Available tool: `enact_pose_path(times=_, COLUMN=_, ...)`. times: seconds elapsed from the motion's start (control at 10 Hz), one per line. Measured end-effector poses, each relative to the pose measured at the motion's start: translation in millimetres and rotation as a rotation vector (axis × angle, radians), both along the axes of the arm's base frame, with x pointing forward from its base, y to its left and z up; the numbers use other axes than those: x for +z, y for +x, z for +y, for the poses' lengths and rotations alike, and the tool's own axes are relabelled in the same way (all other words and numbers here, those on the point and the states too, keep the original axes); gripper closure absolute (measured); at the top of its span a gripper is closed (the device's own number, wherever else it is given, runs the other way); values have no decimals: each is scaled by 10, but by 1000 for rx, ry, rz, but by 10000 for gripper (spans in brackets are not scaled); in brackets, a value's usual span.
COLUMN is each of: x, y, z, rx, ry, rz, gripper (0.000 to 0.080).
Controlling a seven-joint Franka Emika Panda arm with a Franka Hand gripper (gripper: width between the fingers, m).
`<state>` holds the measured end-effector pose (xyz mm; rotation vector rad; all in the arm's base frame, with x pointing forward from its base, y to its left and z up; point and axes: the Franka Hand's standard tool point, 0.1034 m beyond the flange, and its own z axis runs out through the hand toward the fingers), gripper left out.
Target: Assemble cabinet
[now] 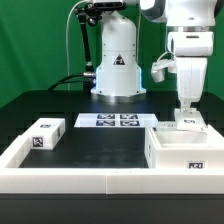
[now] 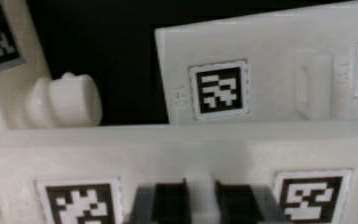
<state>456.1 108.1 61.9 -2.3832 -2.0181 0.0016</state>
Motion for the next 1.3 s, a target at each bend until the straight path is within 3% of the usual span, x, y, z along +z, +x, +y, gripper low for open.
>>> enact_pose_path(times=0.2, x=-14, y=17, z=-33, rx=23, ry=2, rz=-4, gripper=731)
enact_pose_path(times=0.6, x=1, y=218, z=-96, rx=77, ry=2, rz=0, gripper=731)
enact_pose_path(times=1.0, x=-3, y=221, z=-100, rx=76, ry=3, rz=0, gripper=731)
enact_pose_path(times=1.3, x=-2, y=539, z=-89, rx=63, ry=12, rz=-15, gripper=731)
